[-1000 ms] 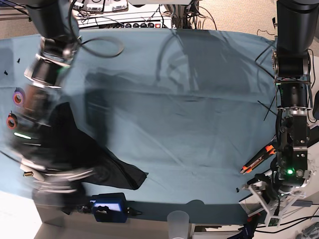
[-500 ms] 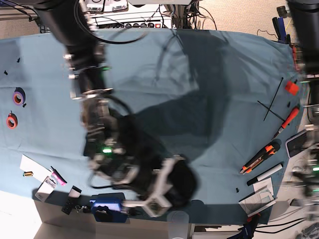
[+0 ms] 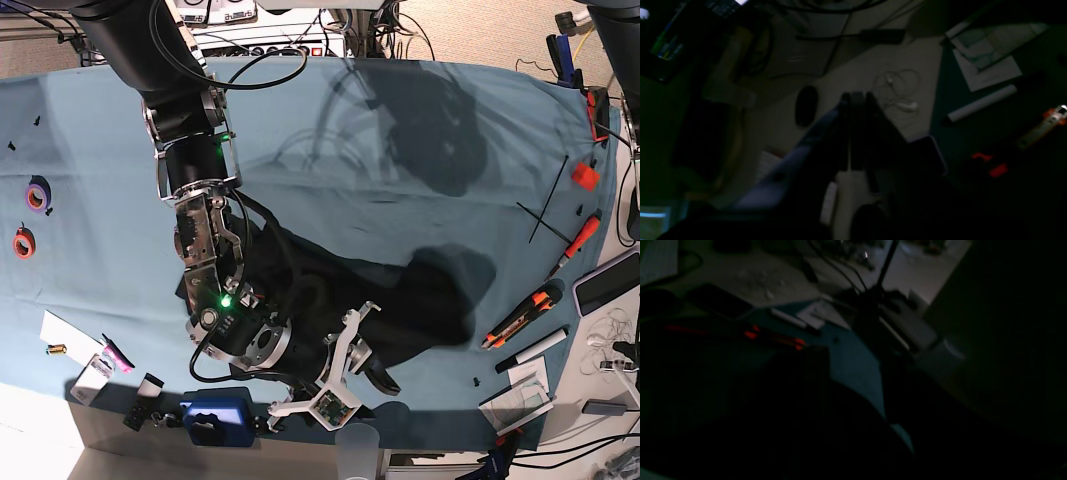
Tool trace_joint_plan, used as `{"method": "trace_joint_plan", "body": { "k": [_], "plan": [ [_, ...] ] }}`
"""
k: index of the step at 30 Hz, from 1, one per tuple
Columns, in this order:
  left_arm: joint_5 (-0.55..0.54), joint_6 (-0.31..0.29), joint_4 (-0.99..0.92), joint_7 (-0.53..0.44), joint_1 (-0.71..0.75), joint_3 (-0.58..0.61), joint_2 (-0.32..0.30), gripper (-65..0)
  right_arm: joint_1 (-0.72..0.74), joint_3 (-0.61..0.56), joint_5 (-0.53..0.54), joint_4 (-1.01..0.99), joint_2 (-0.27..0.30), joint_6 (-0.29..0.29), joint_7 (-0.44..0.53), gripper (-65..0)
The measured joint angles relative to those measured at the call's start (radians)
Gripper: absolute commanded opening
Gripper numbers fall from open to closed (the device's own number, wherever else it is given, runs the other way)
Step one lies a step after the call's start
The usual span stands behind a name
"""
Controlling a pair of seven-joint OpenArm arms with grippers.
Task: Layout the t-shirt on the table in an organized manner, then fold the t-shirt properly
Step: 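Release the shirt and raise both grippers away from it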
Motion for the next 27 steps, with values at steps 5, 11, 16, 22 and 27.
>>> {"method": "trace_joint_plan", "body": {
  "k": [5, 11, 16, 22, 27],
  "plan": [
    [-0.173, -0.063, 0.0, 0.011, 0.019, 0.0, 0.033, -65.0, 0.0, 0.135, -0.074, 0.0, 0.003, -0.105, -0.137, -38.8],
    [-0.341, -0.2, 0.0, 0.021, 0.065, 0.002, 0.211, -65.0, 0.001, 0.432, -0.079, 0.001, 0.072, -0.117, -0.191, -38.8],
    [-0.34, -0.211, 0.003, 0.018, 0.076, 0.003, 0.377, -65.0, -0.027, 0.632, -0.027, 0.001, 0.165, -0.089, -0.278, -38.8],
    [-0.341, -0.244, 0.003, 0.02, 0.087, 0.0, 0.542, -65.0, -0.125, 0.78, -0.016, 0.001, 0.25, -0.083, -0.283, -38.8],
    [-0.325, -0.274, 0.003, 0.018, 0.144, 0.015, 0.658, -65.0, -0.201, 0.895, -0.019, 0.001, 0.314, -0.084, -0.282, -38.8]
  ]
}}
